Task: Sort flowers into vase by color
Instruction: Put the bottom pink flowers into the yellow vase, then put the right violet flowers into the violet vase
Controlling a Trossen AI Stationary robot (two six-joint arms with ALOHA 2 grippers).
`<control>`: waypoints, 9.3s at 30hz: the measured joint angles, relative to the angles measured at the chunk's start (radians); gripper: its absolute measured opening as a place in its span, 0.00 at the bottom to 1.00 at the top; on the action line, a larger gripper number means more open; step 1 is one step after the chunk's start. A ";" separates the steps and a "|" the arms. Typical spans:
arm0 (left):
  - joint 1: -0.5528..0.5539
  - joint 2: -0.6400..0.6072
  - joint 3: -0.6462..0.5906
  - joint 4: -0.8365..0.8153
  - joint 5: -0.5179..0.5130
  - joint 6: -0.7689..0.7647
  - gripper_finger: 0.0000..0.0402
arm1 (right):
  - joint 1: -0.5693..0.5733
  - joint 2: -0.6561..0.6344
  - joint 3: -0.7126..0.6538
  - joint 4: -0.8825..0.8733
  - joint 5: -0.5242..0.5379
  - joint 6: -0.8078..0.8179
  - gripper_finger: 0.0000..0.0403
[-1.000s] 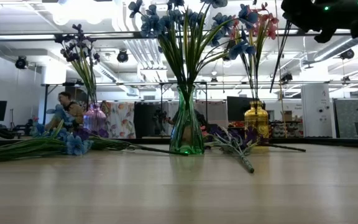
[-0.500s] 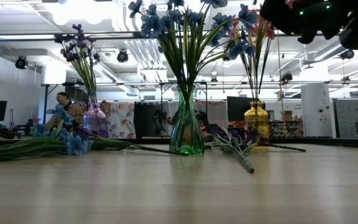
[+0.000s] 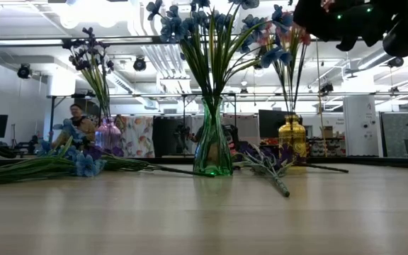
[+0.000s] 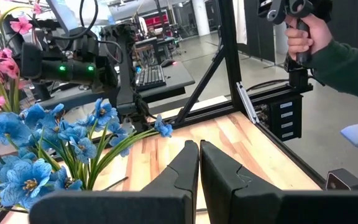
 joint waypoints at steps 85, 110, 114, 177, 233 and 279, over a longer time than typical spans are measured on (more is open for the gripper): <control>0.000 0.000 0.000 -0.005 0.000 -0.001 0.00 | -0.002 0.106 -0.001 -0.177 0.024 0.059 0.23; 0.000 0.000 0.000 -0.006 0.000 -0.008 0.00 | 0.110 0.019 -0.002 -0.657 0.147 0.252 0.66; 0.000 0.000 0.000 -0.006 0.000 -0.018 0.00 | 0.133 -0.014 -0.002 -0.707 0.156 0.275 0.67; 0.000 0.125 0.000 -0.804 0.282 -1.612 0.00 | 0.311 -0.177 0.251 -1.857 -0.017 1.014 0.77; -0.010 0.360 0.299 -0.863 0.080 -1.032 0.00 | 0.728 0.674 0.512 -1.630 -0.252 1.646 0.71; -0.010 0.359 0.287 -0.888 0.079 -1.018 0.00 | 0.782 0.830 0.749 -2.281 -0.478 1.560 0.28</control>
